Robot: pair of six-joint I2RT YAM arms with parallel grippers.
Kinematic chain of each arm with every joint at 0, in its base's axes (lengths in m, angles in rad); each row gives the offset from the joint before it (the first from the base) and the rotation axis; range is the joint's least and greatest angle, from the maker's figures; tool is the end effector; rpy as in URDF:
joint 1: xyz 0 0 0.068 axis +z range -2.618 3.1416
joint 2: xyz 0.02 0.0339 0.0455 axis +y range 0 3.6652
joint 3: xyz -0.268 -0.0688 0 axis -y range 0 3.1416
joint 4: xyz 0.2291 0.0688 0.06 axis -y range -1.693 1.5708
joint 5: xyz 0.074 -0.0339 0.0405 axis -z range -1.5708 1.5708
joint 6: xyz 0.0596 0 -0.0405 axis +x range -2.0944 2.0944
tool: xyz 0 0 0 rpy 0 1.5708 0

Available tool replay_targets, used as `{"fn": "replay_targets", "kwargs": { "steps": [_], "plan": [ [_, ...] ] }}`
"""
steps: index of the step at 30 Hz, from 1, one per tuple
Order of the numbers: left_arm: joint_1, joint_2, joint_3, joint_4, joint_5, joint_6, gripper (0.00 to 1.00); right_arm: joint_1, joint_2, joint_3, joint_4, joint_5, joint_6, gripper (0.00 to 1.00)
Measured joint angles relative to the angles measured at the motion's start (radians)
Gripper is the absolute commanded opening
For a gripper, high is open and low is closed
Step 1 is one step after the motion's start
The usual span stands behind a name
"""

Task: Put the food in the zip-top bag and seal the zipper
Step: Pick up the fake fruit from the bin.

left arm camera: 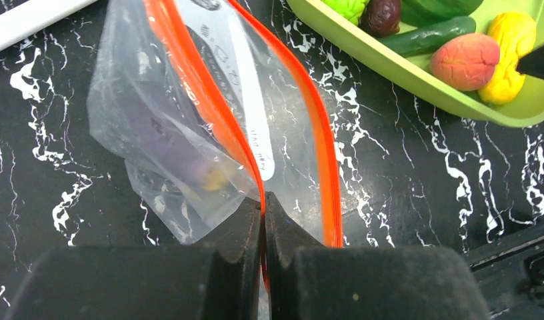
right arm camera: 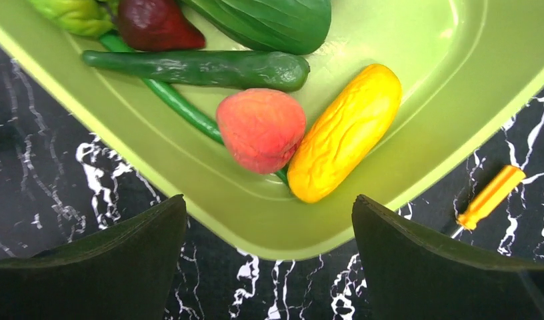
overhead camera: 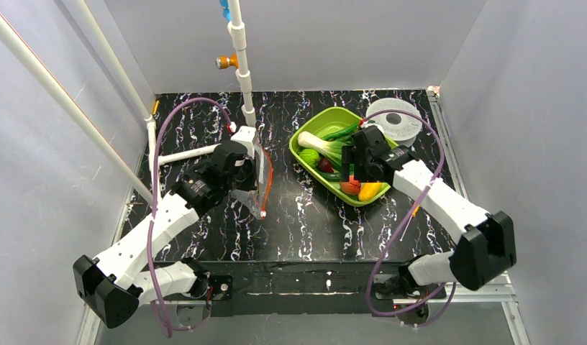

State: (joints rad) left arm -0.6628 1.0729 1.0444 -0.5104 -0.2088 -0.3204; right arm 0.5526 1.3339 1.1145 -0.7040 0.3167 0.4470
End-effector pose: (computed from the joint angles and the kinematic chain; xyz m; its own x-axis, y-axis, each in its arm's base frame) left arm 0.1939 -0.1357 0.3345 -0.5294 0.0224 -0.8481 0.3108 0.9353 -0.1693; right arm 0.2417 0.1273 0.2785 -0.7587 0.0147 -0.6512 -0.0121 0.9993 0.0367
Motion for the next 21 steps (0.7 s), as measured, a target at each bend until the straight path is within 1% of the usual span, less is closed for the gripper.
{"fn": "replay_targets", "kwargs": {
  "steps": [5,8,11,16,19,21],
  "plan": [
    [0.000,-0.011,-0.028,0.047,0.039,0.064,0.00,-0.032,0.123,0.000,0.039,-0.050,-0.021,0.97],
    [0.000,-0.024,-0.040,0.063,0.062,0.094,0.00,-0.037,0.170,0.000,0.064,-0.072,-0.027,0.93],
    [0.000,-0.035,-0.048,0.069,0.082,0.110,0.00,-0.037,0.200,0.001,0.091,-0.100,-0.022,0.89],
    [0.000,-0.064,-0.057,0.070,0.095,0.125,0.00,-0.037,0.217,-0.018,0.146,-0.129,0.027,0.87],
    [0.000,-0.087,-0.064,0.075,0.095,0.129,0.00,-0.037,0.224,-0.048,0.166,-0.116,0.046,0.82],
    [0.001,-0.102,-0.072,0.080,0.097,0.130,0.00,-0.037,0.240,-0.062,0.173,-0.100,0.050,0.75]
  ]
}}
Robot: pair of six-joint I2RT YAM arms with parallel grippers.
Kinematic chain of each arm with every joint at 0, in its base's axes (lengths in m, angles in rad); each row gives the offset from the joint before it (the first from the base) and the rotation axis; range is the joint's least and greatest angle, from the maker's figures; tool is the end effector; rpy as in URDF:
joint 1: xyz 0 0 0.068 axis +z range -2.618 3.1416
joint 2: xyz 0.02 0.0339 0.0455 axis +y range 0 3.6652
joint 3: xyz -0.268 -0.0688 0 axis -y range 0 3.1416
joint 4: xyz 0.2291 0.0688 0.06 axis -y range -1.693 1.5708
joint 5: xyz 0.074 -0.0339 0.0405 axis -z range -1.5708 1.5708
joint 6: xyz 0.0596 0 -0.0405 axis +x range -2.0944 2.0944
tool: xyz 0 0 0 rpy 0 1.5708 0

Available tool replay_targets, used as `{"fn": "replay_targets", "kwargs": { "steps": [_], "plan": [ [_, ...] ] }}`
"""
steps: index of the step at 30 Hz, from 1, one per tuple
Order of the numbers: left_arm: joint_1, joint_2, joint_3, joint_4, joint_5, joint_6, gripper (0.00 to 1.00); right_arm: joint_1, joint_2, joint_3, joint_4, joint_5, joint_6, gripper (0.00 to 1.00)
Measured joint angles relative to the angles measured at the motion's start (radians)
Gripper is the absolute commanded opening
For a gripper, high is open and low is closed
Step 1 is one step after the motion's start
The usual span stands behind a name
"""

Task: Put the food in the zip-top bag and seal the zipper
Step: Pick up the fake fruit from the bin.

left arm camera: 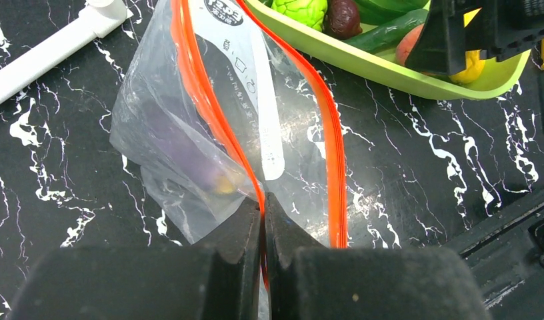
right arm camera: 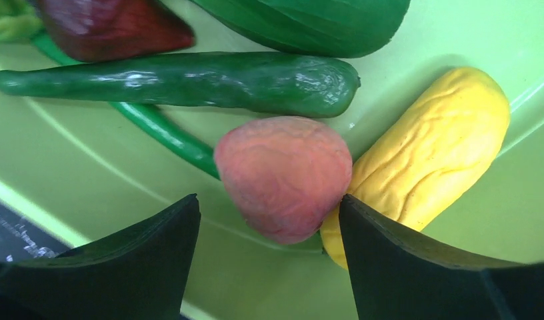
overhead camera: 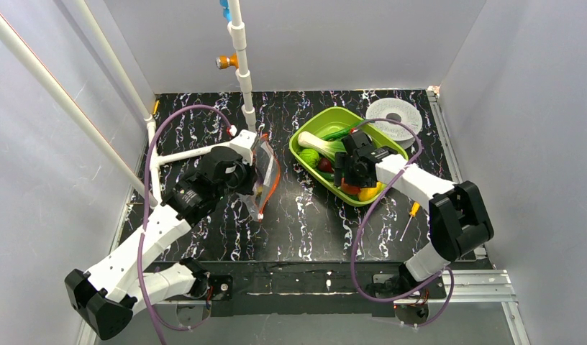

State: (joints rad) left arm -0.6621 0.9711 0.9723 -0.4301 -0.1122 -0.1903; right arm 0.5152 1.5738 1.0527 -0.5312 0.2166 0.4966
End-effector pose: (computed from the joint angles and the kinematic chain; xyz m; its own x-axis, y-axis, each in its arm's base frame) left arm 0.1768 -0.1293 0.3396 -0.4224 0.0910 -0.9018 0.4590 0.8794 -0.1263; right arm 0.2803 0.1440 0.2047 -0.8496 0.0537 -0.5246 0.0185 0.9972 0.0720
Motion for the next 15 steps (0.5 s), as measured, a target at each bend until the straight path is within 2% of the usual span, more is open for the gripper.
{"fn": "replay_targets", "kwargs": {
  "steps": [3,9,12,15],
  "plan": [
    [0.000,-0.006,-0.002,0.005,0.004,0.000,0.00,0.000,0.035,-0.004,0.010,0.019,-0.002,0.60],
    [0.000,-0.006,-0.003,0.007,0.008,0.000,0.00,0.010,0.014,-0.009,0.013,0.054,-0.024,0.18],
    [0.000,-0.008,-0.004,0.008,0.009,0.000,0.00,0.018,-0.053,-0.016,0.007,0.078,-0.040,0.07],
    [0.000,-0.015,-0.008,0.011,0.009,0.000,0.00,0.029,-0.145,-0.015,0.007,0.095,-0.047,0.02]
  ]
}}
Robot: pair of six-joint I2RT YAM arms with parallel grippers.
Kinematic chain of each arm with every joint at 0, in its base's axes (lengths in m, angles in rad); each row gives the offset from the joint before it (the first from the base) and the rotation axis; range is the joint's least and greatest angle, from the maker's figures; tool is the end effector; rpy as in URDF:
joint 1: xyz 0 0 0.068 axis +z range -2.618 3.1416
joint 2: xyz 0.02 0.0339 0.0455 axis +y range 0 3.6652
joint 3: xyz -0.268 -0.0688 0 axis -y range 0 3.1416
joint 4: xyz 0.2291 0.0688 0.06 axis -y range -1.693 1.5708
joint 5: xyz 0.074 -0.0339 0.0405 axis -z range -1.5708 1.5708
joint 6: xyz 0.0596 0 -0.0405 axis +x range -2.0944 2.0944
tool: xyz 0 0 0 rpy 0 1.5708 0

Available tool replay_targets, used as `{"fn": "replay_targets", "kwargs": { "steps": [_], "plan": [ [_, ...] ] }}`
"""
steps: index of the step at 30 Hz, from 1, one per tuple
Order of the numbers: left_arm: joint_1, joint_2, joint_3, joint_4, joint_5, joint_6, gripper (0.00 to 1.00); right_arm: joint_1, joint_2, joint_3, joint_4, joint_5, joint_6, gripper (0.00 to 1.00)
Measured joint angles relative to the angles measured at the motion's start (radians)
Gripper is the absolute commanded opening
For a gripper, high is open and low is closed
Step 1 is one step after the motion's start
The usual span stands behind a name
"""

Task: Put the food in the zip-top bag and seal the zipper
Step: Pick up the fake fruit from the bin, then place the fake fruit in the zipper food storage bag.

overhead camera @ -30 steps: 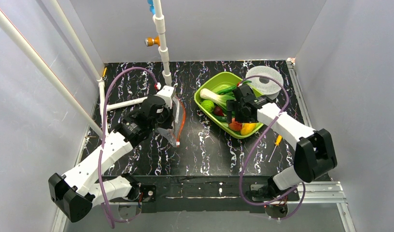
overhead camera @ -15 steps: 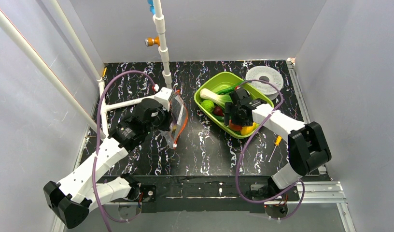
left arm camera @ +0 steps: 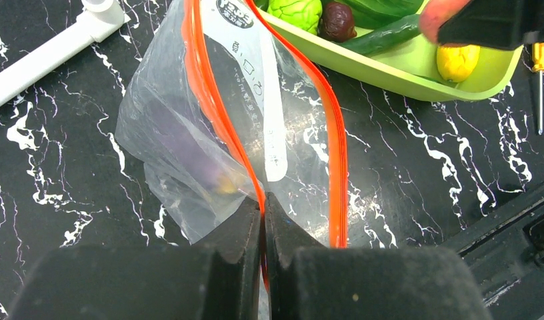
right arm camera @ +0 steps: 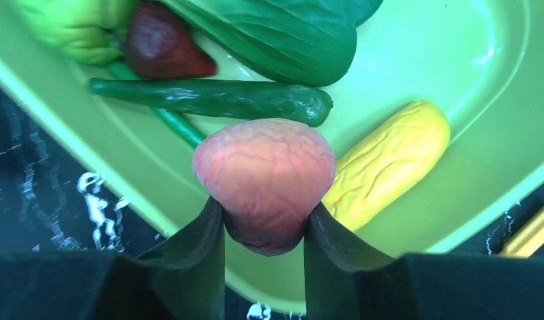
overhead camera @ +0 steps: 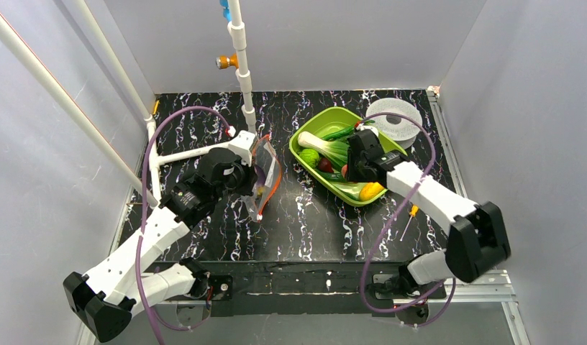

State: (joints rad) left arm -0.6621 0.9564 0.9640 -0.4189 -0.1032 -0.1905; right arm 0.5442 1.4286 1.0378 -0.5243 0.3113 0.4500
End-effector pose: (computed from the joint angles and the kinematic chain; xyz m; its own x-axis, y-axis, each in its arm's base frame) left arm 0.1744 -0.1281 0.3409 -0.4113 0.0818 -0.9078 0.4676 0.8739 -0.1331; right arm 0.2630 0.1378 0.2434 -0.7555 0.0268 -0.6546 -0.0050 0.9989 0.0466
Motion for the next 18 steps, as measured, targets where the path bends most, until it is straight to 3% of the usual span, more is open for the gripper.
{"fn": "replay_targets", "kwargs": {
  "steps": [5,9,14,18],
  "plan": [
    [0.000,-0.003,-0.004,0.000,0.000,0.000,0.00,0.051,-0.171,0.000,0.032,-0.070,0.001,0.01],
    [0.000,-0.004,-0.005,0.001,0.000,-0.001,0.00,0.181,-0.244,-0.002,0.134,-0.150,0.012,0.02],
    [0.000,-0.008,-0.009,0.001,0.000,-0.002,0.00,0.405,-0.228,0.006,0.284,-0.236,0.001,0.05],
    [0.000,-0.021,-0.014,0.005,-0.001,-0.003,0.00,0.452,-0.155,0.046,0.377,-0.310,0.006,0.07]
  ]
}}
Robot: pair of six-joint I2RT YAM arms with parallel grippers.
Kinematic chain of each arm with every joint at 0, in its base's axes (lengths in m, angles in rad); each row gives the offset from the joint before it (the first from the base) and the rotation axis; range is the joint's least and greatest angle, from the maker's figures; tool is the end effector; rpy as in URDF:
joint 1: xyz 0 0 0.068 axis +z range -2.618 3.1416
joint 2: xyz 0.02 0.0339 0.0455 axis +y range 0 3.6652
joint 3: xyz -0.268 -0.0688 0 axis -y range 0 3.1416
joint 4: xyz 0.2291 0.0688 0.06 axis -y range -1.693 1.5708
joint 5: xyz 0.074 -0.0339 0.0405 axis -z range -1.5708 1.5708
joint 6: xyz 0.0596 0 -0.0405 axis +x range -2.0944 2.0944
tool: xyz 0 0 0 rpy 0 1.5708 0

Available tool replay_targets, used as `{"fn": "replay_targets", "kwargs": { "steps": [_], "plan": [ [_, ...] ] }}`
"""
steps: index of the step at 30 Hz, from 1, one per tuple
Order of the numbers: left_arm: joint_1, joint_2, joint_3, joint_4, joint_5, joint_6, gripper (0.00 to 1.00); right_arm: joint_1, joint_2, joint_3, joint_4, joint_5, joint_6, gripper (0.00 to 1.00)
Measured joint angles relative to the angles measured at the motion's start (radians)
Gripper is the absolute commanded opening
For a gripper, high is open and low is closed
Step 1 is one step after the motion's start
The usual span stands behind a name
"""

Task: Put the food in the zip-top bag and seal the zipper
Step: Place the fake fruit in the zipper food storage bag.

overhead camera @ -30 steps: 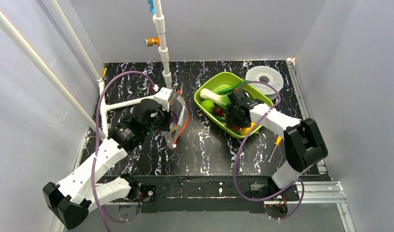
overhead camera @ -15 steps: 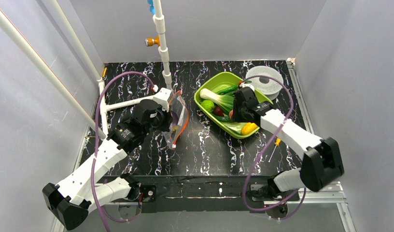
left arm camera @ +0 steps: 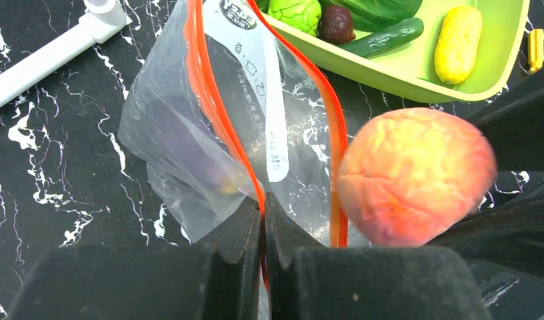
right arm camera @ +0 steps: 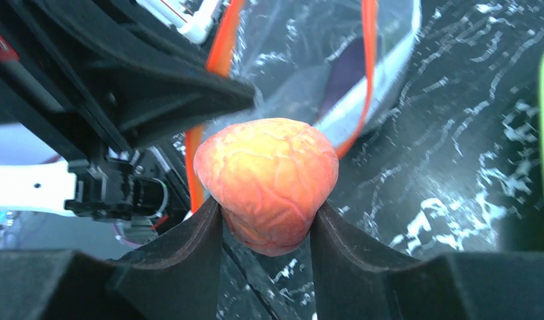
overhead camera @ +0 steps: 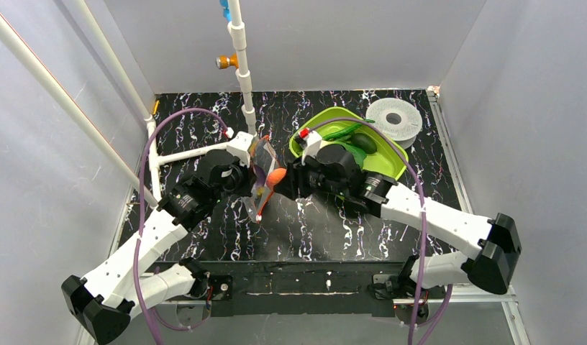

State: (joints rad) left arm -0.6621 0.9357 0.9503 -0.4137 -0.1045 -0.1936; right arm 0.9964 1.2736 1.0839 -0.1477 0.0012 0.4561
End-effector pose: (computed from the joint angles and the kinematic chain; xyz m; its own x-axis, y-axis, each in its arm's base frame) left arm 0.1710 -0.1254 0.3408 -0.4038 0.0722 -0.9120 0.4666 0.8737 -0.1375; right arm 0.1652 0.2551 0.3412 -0.5310 -0.0098 -0.8473 -0.6739 0.6110 0.4153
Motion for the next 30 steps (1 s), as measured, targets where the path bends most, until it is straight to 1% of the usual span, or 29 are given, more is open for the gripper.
{"fn": "replay_targets", "kwargs": {
  "steps": [3,5,7,9,14,21,22,23,25,28,30],
  "plan": [
    [0.000,-0.014,-0.007,0.002,-0.001,0.000,0.00,-0.001,0.061,0.048,0.054,-0.053,0.033,0.16],
    [0.000,-0.020,-0.008,0.003,-0.001,0.000,0.00,-0.002,0.091,0.073,0.092,-0.076,0.056,0.16],
    [0.001,-0.026,-0.010,0.007,-0.011,0.000,0.00,-0.002,0.116,0.100,0.105,-0.080,0.084,0.13],
    [0.008,-0.033,-0.011,0.009,-0.025,-0.001,0.00,-0.005,0.145,0.133,0.089,-0.059,0.110,0.13],
    [0.007,-0.052,-0.022,0.019,-0.023,-0.010,0.00,-0.008,0.220,0.226,0.033,0.048,0.156,0.17],
    [0.005,-0.064,-0.026,0.026,-0.010,-0.020,0.00,-0.009,0.282,0.255,-0.049,0.145,0.175,0.31],
    [0.006,-0.064,-0.026,0.026,-0.009,-0.020,0.00,-0.009,0.290,0.263,-0.063,0.153,0.173,0.35],
    [0.006,-0.064,-0.026,0.026,-0.007,-0.020,0.00,-0.009,0.296,0.271,-0.076,0.157,0.171,0.41],
    [0.006,-0.064,-0.026,0.026,-0.005,-0.023,0.00,-0.008,0.303,0.290,-0.094,0.163,0.168,0.60],
    [0.005,-0.064,-0.026,0.026,-0.003,-0.024,0.00,-0.008,0.309,0.325,-0.111,0.169,0.164,0.75],
    [0.006,-0.064,-0.026,0.026,-0.003,-0.024,0.00,-0.008,0.314,0.351,-0.119,0.175,0.163,0.82]
  ]
}}
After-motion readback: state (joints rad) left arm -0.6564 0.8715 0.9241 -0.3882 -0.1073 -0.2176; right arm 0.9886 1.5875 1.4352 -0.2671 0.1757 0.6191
